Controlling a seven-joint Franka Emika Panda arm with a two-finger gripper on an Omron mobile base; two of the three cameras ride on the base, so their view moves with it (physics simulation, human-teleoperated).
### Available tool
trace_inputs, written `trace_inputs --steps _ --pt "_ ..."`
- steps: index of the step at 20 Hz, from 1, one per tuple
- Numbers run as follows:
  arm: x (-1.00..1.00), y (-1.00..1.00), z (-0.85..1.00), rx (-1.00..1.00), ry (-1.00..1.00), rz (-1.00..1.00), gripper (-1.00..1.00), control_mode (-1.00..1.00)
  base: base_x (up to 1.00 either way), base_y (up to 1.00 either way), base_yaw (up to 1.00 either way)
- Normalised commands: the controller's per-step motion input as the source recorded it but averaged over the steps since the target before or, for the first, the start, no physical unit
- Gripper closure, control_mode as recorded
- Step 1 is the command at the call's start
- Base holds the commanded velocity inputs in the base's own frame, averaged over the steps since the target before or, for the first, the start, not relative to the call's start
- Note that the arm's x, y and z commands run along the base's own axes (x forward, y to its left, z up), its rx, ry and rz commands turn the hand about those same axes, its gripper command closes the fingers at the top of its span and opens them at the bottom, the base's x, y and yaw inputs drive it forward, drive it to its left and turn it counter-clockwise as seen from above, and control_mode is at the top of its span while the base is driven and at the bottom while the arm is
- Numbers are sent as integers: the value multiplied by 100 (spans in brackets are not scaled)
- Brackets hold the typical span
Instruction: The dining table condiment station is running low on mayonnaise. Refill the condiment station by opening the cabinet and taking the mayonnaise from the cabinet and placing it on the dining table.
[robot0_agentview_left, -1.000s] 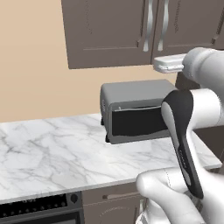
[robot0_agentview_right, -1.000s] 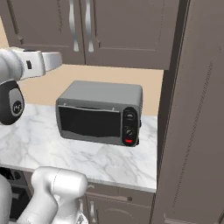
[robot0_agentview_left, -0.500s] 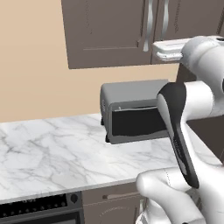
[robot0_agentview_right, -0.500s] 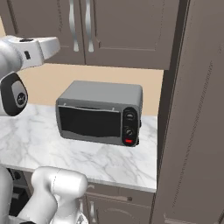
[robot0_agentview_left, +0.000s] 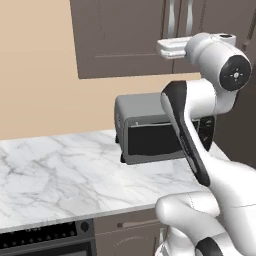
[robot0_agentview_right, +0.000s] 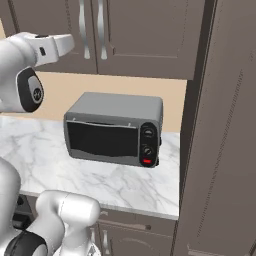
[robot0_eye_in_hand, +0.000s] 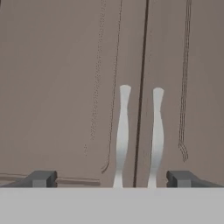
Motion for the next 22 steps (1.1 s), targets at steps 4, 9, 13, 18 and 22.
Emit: trace_inputs --steps 4,9,13,18,22 --pt "57 13 1 0 2 0 -100 -100 0 0 0" --pt "51 8 2 0 3 0 -100 -100 0 0 0" --pt "38 0 0 0 11 0 -100 -100 0 0 0" --pt "40 0 0 0 11 0 -100 -100 0 0 0" --pt "44 -5 2 0 9 0 -100 -100 0 0 0"
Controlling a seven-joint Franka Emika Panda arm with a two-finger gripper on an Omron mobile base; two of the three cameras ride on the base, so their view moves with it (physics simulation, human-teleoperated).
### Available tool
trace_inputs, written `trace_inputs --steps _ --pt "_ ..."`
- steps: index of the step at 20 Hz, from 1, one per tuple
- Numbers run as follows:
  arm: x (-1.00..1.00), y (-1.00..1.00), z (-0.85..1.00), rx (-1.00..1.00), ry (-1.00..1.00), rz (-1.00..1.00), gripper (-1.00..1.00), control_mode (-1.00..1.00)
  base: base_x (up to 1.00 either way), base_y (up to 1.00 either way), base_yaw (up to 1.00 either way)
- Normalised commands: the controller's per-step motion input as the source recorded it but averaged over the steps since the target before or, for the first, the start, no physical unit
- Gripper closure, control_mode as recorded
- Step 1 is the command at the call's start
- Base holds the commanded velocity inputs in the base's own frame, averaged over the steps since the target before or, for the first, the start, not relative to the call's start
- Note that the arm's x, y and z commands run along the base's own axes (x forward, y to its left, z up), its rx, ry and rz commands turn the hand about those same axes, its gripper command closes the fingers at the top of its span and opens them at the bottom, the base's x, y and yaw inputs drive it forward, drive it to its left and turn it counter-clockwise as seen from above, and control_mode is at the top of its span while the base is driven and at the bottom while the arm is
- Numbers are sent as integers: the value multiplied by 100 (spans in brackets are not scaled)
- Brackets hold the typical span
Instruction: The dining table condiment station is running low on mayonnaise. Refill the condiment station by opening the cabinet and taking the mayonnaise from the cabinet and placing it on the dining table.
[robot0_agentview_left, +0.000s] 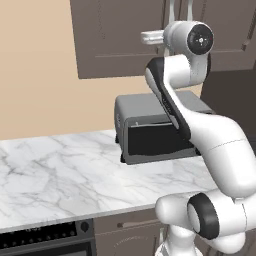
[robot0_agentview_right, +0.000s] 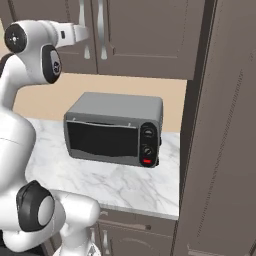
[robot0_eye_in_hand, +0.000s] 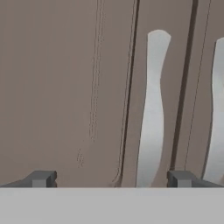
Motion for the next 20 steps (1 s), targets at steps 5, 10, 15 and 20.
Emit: trace_inputs --steps 5,10,15,20 --pt "38 -27 14 0 1 0 -100 -100 0 0 0" --pt "27 -20 5 0 0 0 -100 -100 0 0 0" --pt "45 0 0 0 0 0 -100 -100 0 0 0" --pt "36 0 1 0 0 0 100 -100 0 0 0"
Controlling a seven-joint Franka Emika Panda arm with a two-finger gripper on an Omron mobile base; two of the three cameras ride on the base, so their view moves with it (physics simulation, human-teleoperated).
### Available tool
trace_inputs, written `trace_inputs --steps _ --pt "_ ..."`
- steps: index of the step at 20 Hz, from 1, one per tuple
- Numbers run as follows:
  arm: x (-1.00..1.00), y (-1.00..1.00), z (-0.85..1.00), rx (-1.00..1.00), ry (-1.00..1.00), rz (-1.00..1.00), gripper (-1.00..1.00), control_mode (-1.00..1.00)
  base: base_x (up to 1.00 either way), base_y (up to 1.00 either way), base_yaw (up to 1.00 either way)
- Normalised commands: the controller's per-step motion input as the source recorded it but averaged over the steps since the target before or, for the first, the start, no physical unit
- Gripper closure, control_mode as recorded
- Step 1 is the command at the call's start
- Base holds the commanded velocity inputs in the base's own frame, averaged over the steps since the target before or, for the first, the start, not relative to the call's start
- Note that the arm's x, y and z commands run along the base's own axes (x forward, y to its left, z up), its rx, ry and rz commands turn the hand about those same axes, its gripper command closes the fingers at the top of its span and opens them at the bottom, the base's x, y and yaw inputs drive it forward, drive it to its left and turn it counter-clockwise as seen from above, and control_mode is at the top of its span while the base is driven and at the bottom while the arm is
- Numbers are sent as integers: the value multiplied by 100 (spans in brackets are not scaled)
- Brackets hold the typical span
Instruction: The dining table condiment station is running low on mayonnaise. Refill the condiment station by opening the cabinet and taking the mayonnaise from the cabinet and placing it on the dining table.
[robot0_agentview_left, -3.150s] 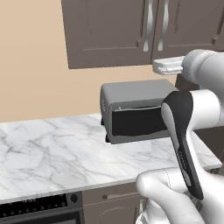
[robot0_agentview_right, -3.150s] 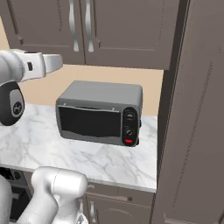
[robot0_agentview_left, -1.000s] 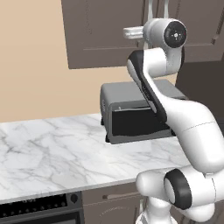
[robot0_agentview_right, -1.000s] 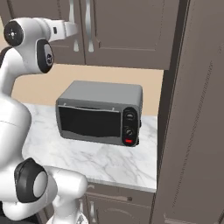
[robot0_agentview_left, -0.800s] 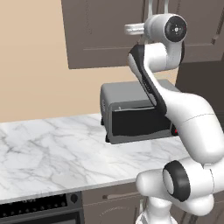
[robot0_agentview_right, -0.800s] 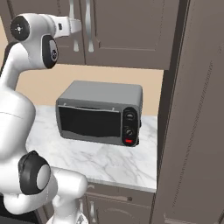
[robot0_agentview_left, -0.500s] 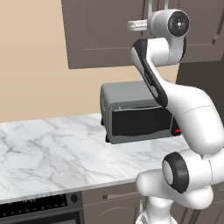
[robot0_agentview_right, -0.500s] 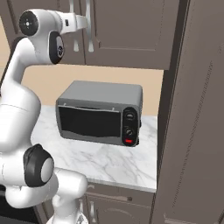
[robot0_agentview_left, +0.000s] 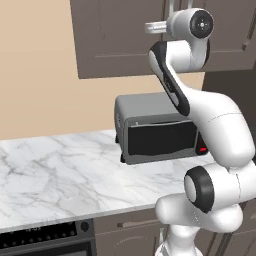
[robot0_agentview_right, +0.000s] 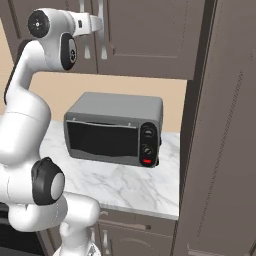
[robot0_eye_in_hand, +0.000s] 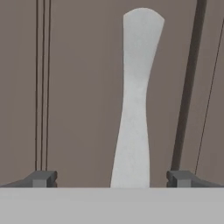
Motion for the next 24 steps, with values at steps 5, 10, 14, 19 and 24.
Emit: trace_inputs --steps 5,10,14,19,24 --pt "39 0 1 0 0 0 100 -100 0 0 0" --pt "41 0 0 0 0 0 100 -100 0 0 0" --pt "44 0 0 0 0 0 100 -100 0 0 0" --pt "40 0 0 0 0 0 100 -100 0 0 0" --pt "31 0 0 0 0 0 100 -100 0 0 0"
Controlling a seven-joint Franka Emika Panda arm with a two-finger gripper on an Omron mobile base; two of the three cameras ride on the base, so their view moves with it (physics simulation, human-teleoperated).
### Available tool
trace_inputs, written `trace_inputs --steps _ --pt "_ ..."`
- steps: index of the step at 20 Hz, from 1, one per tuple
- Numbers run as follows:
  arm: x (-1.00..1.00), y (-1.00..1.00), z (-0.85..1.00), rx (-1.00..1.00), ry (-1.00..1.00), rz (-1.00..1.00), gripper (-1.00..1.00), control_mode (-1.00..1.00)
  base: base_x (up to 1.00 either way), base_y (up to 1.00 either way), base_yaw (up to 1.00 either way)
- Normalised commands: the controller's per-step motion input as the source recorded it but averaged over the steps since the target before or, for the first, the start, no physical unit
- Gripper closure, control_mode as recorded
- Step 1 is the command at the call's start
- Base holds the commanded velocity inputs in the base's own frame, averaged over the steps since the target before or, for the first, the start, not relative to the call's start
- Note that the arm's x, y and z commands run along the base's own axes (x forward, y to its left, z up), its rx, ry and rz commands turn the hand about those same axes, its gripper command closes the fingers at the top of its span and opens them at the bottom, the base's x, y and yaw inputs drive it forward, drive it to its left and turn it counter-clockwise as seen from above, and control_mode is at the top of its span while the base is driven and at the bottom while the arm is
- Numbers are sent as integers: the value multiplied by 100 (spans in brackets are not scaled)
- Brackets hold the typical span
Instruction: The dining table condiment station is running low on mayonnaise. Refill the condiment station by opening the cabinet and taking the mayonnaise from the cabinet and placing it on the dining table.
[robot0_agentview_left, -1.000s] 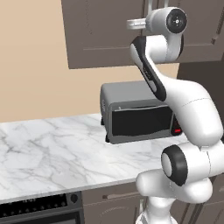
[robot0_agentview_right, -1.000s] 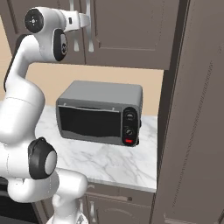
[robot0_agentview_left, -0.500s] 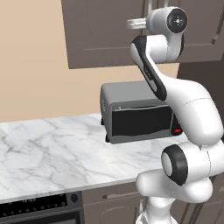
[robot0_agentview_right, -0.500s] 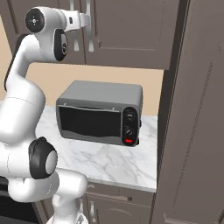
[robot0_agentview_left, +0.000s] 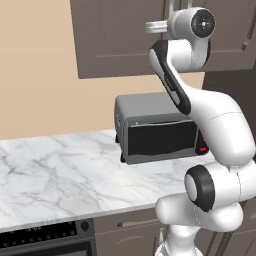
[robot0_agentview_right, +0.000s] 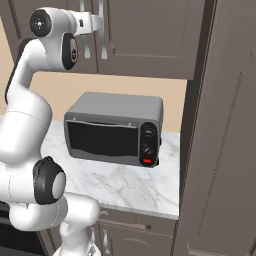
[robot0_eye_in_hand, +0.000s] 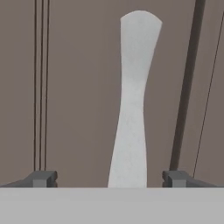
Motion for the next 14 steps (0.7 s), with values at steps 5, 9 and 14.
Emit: trace_inputs --steps 5,9,14 --pt "9 0 0 0 1 0 100 -100 0 0 0" --pt "-58 -12 0 0 -18 -1 100 -100 0 0 0" --pt "22 0 -3 0 -1 0 100 -100 0 0 0"
